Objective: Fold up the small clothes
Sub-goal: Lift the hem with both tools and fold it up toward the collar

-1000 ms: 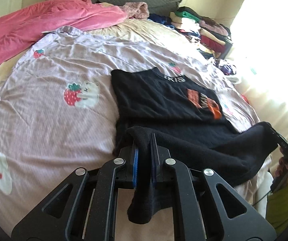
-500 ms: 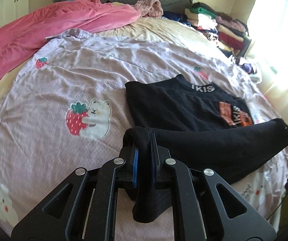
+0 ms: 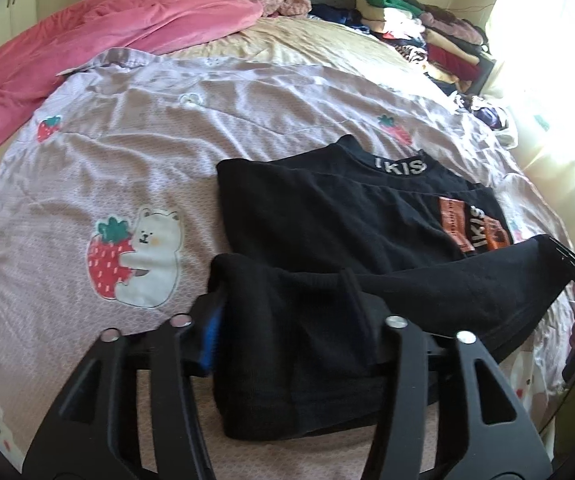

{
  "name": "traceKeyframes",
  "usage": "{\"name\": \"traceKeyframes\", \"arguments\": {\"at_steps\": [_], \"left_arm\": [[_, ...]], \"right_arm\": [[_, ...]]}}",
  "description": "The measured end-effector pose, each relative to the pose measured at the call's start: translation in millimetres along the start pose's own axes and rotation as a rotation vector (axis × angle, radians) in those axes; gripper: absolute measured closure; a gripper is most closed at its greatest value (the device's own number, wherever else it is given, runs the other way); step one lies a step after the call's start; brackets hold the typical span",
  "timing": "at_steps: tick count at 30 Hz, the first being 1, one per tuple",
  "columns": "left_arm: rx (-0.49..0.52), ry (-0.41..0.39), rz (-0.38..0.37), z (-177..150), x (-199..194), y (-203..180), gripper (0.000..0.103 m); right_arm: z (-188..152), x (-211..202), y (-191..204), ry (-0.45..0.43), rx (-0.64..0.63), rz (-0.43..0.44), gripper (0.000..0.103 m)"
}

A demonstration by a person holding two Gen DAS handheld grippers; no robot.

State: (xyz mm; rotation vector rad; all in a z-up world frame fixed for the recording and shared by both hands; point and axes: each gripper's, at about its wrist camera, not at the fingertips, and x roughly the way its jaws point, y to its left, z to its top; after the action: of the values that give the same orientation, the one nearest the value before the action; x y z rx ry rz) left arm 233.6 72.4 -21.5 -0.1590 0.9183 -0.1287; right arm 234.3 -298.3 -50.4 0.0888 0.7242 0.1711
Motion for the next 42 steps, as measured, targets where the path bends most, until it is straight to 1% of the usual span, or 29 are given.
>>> {"name": "traceKeyframes", "arguments": {"at_steps": [1,3,6,8,11,13,18,19,20,21,22,23,24,25,26,29,30,33,35,39,42], "left_arm": [[0.003,-0.002,-0.006,-1,-1,-1,0.052],[0.010,-0.013,-0.022,-2,-5,-3,0.045],[0.007,-0.033,-0.043,-4,-14,-5,0.042],[-0.001,-0.054,-0.036,-6,-22,-3,0.038],[-0.009,-0.068,-0.041,-14,-31,3,0.037],[-0.022,-0.054,-0.040,-23,-34,6,0.037],[-0.026,-0.023,-0.072,-44,-37,8,0.037],[-0.029,-0.009,-0.079,-48,-35,8,0.039],[-0.034,0.002,-0.084,-49,-34,8,0.051],[-0.039,0.007,-0.089,-49,-32,7,0.060],[-0.038,0.009,-0.088,-50,-31,6,0.062],[-0.034,0.015,-0.085,-48,-29,4,0.067],[-0.035,0.018,-0.082,-47,-27,3,0.079],[-0.040,0.021,-0.079,-45,-25,2,0.088],[-0.042,0.021,-0.077,-44,-24,2,0.101],[-0.047,0.019,-0.092,-35,-24,2,0.101],[-0.059,0.017,-0.104,-30,-24,3,0.101],[-0.088,-0.002,-0.107,-15,-23,8,0.101],[-0.102,-0.010,-0.099,-4,-21,11,0.101],[-0.110,-0.014,-0.067,16,-9,16,0.101],[-0.126,-0.003,-0.048,30,5,22,0.101]], "right_arm": [[0,-4,0,-0.007,-0.001,0.003,0.042],[0,-10,0,-0.016,0.000,0.001,0.039],[-4,-19,-4,-0.020,0.016,0.006,0.036],[-9,-25,-7,-0.019,0.033,0.008,0.036],[-18,-34,-7,-0.021,0.043,0.024,0.036],[-26,-39,-6,-0.018,0.037,0.033,0.036],[-40,-44,-1,-0.003,0.037,0.056,0.036],[-42,-44,1,0.005,0.039,0.065,0.038],[-43,-43,3,0.008,0.039,0.069,0.040],[-43,-42,4,0.012,0.037,0.073,0.046],[-42,-39,5,0.019,0.033,0.078,0.055],[-41,-37,5,0.025,0.030,0.078,0.060],[-40,-34,6,0.033,0.026,0.077,0.074],[-39,-30,6,0.040,0.021,0.081,0.089],[-36,-28,7,0.042,0.018,0.085,0.094],[-27,-23,7,0.031,0.009,0.096,0.096],[-25,-22,7,0.027,0.010,0.098,0.096],[-10,-13,3,0.010,0.032,0.114,0.096],[2,-6,1,0.000,0.051,0.128,0.096],[30,14,-3,-0.015,0.066,0.121,0.096],[47,33,-8,0.000,0.081,0.115,0.097]]}}
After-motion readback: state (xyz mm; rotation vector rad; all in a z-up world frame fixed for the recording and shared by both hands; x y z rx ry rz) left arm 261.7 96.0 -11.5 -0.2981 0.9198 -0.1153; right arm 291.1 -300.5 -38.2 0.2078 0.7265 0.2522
